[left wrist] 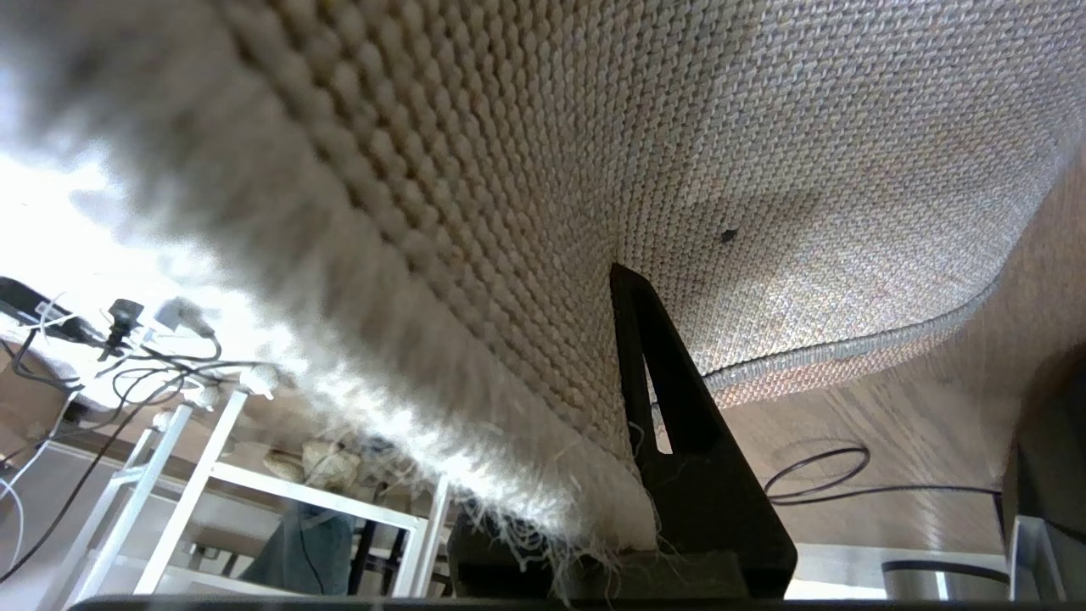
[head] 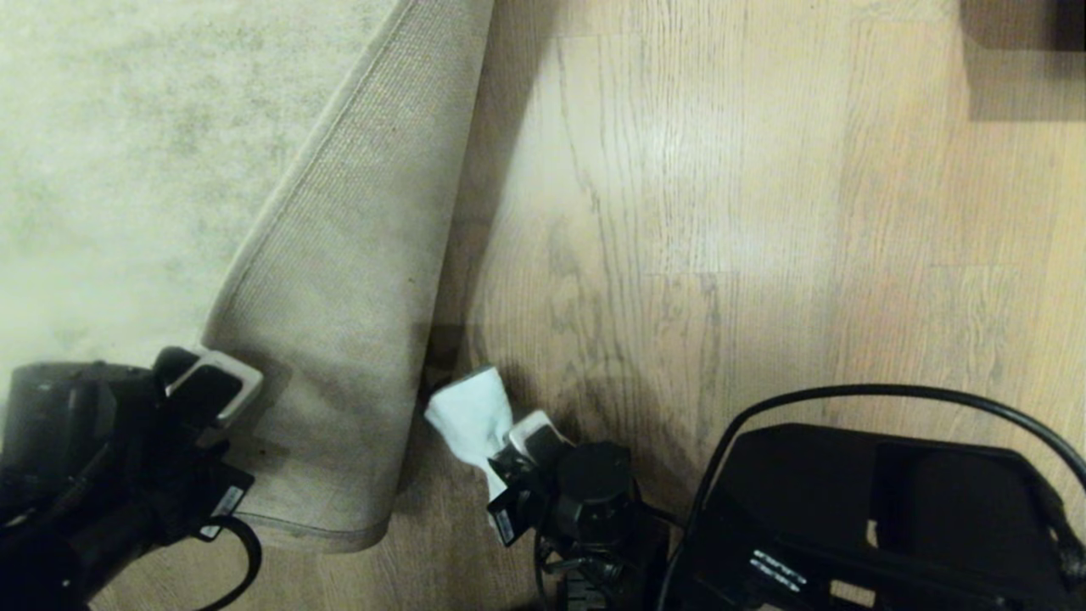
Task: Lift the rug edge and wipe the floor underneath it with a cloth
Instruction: Wipe the floor under the carpet with a rag
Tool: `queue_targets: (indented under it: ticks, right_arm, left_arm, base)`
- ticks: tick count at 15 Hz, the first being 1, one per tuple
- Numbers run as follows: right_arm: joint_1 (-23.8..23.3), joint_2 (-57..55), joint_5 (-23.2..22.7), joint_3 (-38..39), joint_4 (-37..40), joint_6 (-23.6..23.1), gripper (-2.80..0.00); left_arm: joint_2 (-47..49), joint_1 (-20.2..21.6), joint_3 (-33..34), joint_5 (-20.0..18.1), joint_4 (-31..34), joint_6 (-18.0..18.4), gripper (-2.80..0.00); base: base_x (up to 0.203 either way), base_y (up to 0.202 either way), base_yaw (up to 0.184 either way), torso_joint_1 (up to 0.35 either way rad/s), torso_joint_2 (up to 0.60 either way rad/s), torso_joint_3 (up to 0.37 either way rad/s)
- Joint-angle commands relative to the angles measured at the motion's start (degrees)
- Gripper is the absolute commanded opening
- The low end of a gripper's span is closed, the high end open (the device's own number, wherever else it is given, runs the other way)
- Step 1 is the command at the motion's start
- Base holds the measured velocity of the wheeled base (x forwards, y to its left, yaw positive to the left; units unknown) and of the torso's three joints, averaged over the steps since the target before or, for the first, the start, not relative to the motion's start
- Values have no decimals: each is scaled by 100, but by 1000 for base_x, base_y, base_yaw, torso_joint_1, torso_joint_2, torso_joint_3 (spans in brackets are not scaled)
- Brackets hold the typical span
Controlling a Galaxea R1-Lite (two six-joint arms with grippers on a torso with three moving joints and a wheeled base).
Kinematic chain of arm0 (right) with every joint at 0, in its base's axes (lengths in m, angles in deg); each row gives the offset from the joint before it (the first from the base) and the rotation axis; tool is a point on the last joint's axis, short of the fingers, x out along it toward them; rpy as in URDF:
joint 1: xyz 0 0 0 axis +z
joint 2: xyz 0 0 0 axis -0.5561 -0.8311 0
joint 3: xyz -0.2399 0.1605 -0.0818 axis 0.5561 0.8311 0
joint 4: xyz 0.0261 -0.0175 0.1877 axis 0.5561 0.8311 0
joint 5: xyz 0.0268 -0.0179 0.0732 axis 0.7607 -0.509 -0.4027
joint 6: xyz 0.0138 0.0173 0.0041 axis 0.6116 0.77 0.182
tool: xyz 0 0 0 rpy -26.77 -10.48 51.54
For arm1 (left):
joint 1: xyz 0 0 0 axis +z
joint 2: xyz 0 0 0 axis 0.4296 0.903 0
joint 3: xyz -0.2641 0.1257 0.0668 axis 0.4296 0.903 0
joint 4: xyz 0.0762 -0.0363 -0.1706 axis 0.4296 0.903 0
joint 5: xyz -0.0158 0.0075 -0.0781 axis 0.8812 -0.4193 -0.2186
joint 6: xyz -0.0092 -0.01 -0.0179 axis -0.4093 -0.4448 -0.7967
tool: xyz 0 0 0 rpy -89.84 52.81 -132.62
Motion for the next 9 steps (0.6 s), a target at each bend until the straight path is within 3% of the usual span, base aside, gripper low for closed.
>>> queue_targets:
  ticks: [1,9]
  right_arm:
    - [168,-196,2,-19,-56,-4,-280]
    - [108,-576,45,-635,-63,-13,-280]
  left_arm:
    - [-7,-2,-16,23,-15,14,-280]
    - [1,-69,10,23,-11,14,-280]
  base:
    - [0,0,0,0,0,0]
    - [0,0,0,0,0,0]
